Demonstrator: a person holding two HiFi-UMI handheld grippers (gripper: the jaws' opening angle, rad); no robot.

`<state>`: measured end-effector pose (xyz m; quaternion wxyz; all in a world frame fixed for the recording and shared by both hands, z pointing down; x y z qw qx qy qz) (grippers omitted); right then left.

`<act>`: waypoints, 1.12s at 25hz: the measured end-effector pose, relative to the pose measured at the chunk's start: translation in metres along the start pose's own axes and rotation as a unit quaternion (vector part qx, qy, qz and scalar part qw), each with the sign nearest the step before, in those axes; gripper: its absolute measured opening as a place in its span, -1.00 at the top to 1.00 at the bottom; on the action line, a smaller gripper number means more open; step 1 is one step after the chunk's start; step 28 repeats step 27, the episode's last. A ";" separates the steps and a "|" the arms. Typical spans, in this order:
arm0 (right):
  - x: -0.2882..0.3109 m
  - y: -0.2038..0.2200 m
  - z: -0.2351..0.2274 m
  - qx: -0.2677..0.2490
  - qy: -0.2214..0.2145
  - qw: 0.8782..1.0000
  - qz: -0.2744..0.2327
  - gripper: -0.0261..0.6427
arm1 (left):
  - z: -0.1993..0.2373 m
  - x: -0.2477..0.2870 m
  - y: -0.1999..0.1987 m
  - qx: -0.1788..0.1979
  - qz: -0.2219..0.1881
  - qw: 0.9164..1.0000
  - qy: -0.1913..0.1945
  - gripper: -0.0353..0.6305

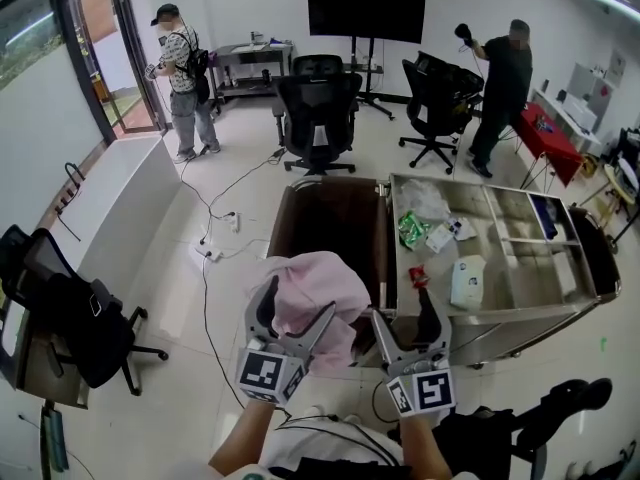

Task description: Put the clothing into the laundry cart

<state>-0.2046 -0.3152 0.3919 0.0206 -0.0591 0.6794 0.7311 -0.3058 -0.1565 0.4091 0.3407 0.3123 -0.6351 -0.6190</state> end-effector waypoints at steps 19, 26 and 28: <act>-0.012 0.027 -0.007 -0.027 0.013 0.996 0.081 -0.16 | 0.001 -0.002 0.012 0.011 0.021 1.000 -0.010 -0.41; -0.014 0.021 -0.007 -0.017 0.013 0.998 0.062 -0.16 | 0.004 -0.005 0.021 0.007 0.028 1.000 -0.006 -0.41; -0.015 0.020 -0.008 -0.016 0.015 0.998 0.061 -0.16 | 0.004 -0.006 0.022 0.011 0.031 0.999 -0.004 -0.41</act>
Point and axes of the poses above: the fingertips, and each gripper's own axes: x forward along the fingers, z to its left, y out of its underside, the point moved 3 cm from there along -x, backward along the fingers, and after that the axes turned 8 degrees about z, right-handed, at the moved point
